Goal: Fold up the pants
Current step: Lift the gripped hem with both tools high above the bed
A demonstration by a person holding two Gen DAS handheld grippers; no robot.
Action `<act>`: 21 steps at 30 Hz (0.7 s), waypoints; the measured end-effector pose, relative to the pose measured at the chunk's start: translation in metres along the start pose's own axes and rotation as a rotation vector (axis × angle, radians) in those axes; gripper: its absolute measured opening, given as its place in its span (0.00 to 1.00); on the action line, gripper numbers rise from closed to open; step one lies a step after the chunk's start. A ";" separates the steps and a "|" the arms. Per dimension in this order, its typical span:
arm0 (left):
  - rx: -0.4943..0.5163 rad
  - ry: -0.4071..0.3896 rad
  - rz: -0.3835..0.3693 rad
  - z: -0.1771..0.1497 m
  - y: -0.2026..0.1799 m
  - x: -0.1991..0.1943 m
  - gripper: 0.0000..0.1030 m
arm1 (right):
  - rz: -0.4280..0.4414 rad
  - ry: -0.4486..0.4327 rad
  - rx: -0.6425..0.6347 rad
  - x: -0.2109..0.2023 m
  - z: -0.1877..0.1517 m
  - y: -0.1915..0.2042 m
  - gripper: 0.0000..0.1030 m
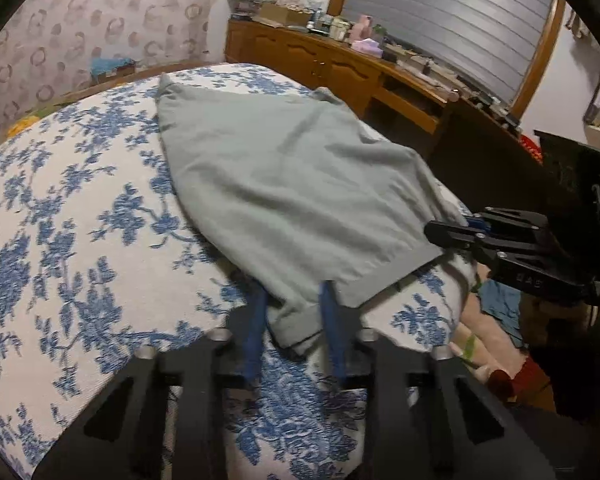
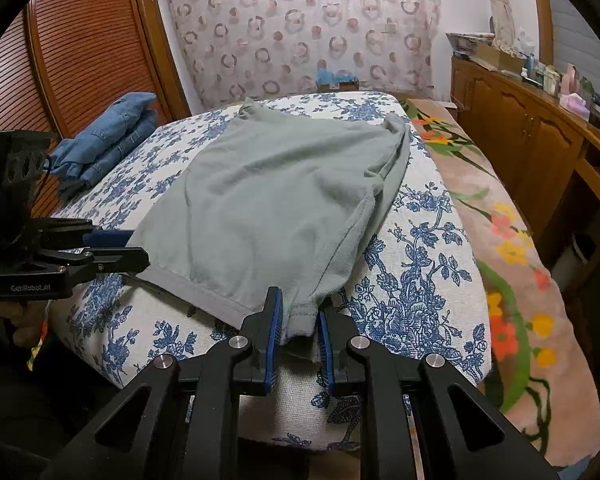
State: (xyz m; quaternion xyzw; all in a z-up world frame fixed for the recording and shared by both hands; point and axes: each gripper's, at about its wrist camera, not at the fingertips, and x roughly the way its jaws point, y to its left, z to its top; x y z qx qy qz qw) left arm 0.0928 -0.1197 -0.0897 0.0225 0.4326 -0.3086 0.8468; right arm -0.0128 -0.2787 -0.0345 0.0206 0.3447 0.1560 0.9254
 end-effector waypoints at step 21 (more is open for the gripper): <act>0.090 -0.304 0.116 0.059 0.002 -0.120 0.05 | 0.037 -0.282 -0.185 -0.063 0.082 0.053 0.07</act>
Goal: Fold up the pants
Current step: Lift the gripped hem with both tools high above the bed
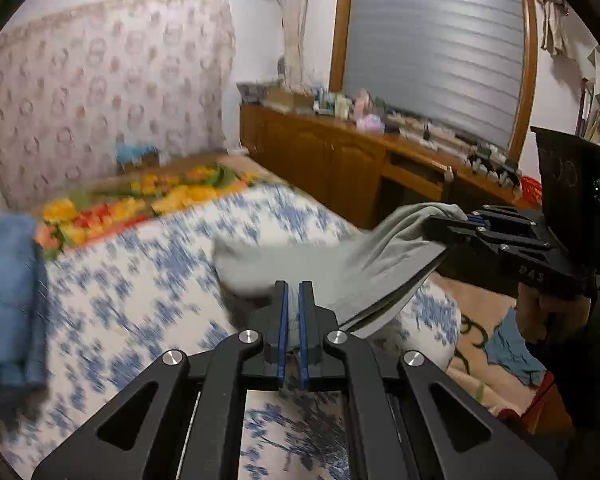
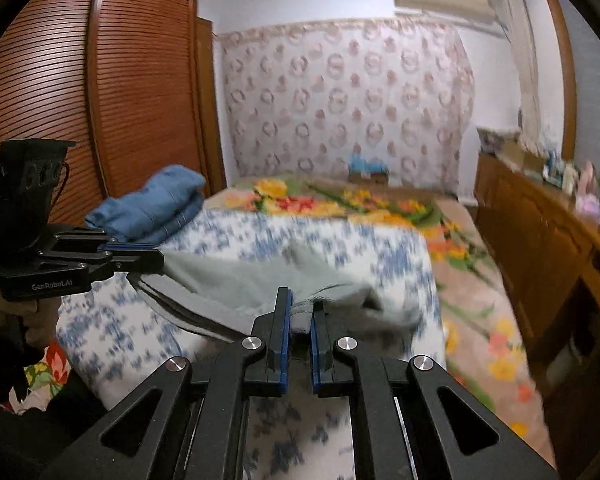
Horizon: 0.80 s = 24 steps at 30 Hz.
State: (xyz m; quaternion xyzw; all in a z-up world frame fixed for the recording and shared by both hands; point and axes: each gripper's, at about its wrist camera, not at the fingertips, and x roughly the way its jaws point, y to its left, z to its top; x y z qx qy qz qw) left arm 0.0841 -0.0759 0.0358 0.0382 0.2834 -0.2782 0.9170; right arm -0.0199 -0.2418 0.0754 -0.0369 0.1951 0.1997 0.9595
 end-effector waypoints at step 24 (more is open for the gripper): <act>-0.004 -0.183 0.248 0.130 0.129 -0.022 0.05 | 0.151 -0.136 -0.091 0.128 0.161 -0.024 0.07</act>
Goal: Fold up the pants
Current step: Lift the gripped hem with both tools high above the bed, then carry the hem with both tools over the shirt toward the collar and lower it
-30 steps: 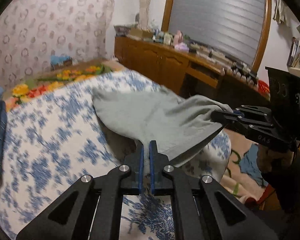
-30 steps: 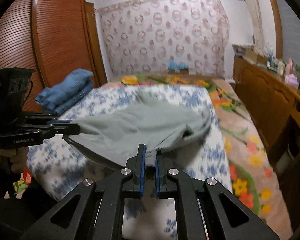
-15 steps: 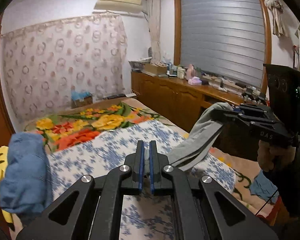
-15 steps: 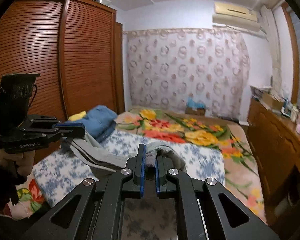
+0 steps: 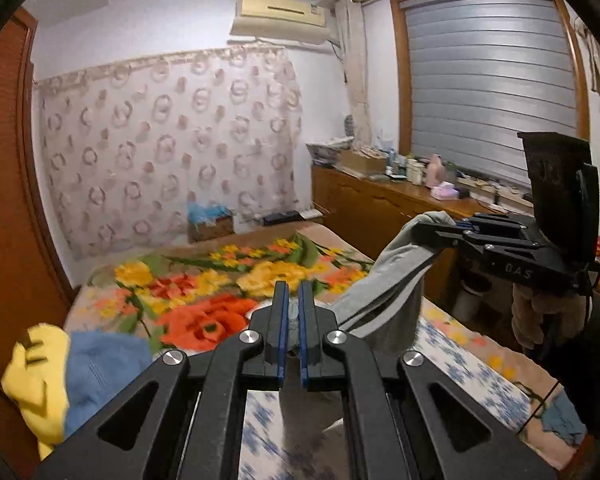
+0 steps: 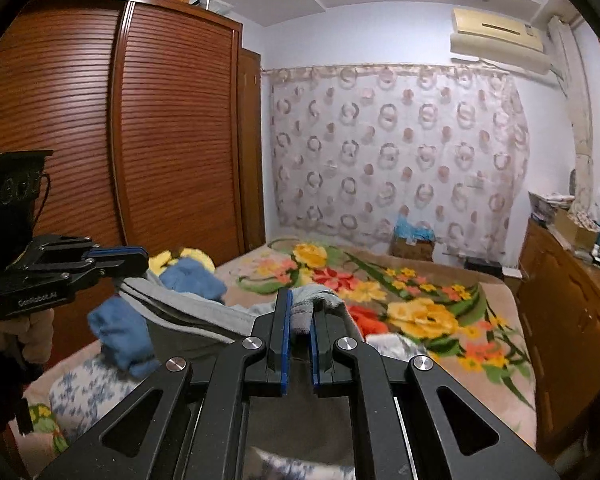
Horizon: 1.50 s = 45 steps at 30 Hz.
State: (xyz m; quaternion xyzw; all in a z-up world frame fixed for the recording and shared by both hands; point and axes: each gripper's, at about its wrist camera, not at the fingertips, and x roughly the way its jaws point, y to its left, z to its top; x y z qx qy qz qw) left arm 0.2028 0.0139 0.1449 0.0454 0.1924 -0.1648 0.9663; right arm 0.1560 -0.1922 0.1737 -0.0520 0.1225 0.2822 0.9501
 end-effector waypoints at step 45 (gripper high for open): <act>-0.088 0.206 -0.020 -0.172 -0.029 -0.044 0.05 | 0.081 0.280 0.050 -0.009 -0.130 0.056 0.07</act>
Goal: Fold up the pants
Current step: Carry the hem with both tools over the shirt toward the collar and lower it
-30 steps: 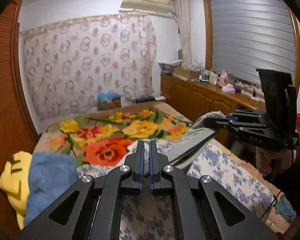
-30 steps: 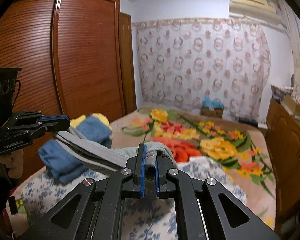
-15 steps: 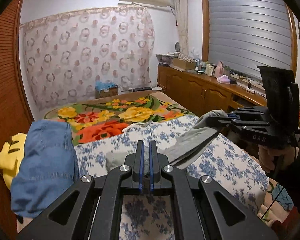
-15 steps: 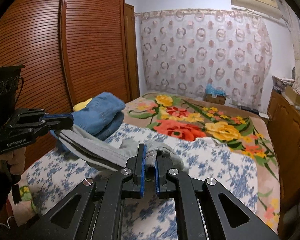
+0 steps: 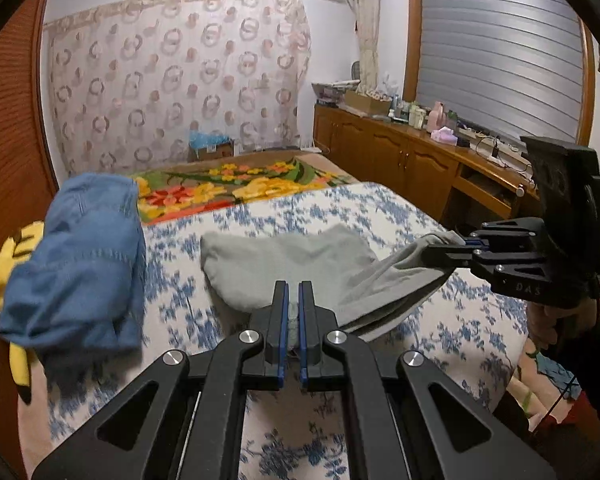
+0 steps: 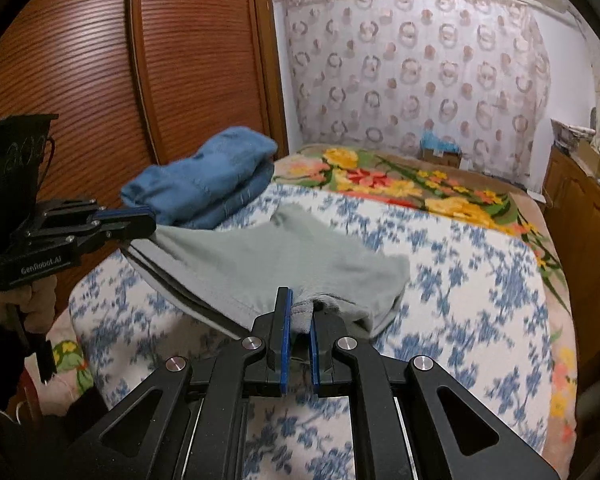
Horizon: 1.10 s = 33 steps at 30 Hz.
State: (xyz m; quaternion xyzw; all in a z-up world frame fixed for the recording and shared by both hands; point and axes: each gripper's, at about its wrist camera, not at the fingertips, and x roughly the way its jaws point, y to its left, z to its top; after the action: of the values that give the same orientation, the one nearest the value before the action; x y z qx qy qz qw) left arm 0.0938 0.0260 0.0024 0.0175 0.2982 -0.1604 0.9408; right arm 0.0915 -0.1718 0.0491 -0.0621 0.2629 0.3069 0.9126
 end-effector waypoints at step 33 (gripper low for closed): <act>-0.008 0.094 -0.040 -0.048 -0.027 -0.017 0.05 | 0.048 0.062 0.071 -0.023 -0.046 0.012 0.07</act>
State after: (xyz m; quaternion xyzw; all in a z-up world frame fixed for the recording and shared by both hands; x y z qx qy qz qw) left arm 0.0450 0.0117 -0.0259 0.0151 0.3433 -0.1768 0.9223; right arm 0.0488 -0.1872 0.0227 -0.0326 0.3032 0.3170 0.8981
